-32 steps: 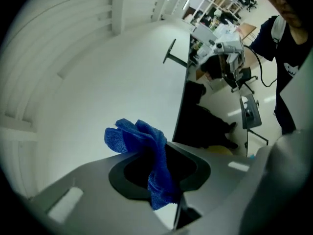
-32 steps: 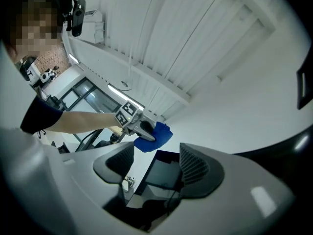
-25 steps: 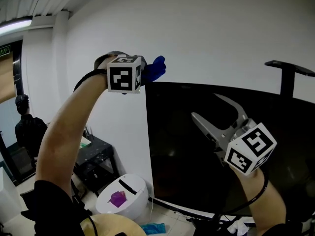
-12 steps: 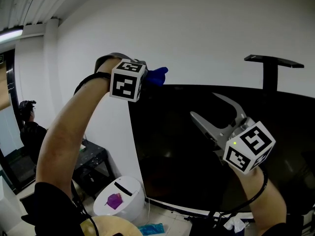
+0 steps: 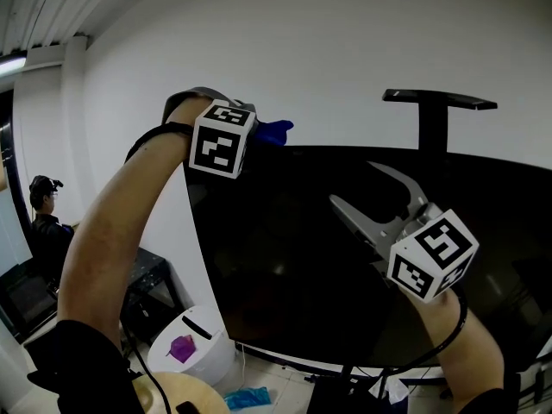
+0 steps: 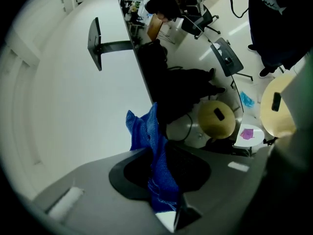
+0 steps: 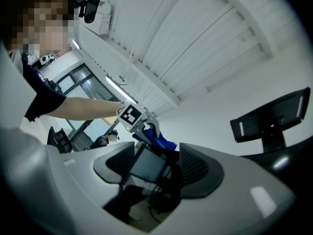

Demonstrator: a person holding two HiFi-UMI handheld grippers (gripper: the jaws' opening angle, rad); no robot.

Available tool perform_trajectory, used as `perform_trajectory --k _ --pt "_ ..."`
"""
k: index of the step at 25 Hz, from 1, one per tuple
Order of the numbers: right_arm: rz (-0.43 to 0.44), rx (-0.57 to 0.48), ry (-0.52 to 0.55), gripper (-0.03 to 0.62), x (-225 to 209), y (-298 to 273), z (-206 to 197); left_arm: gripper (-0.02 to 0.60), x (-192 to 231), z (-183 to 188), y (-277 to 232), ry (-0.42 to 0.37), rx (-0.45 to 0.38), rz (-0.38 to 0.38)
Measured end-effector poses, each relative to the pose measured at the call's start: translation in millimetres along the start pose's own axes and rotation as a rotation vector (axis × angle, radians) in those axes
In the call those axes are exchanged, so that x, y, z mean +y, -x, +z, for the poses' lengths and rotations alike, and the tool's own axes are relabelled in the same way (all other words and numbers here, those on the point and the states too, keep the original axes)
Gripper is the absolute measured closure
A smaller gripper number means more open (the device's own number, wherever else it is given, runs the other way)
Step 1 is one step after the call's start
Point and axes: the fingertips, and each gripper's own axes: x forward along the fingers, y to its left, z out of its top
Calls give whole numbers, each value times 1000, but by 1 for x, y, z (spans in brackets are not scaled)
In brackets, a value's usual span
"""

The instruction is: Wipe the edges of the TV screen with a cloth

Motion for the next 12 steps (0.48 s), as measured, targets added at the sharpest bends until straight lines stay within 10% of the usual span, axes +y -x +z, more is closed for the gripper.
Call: perform_trajectory --k 12 --pt "-24 66 44 299 -41 88 10 505 39 110 25 -17 -58 37"
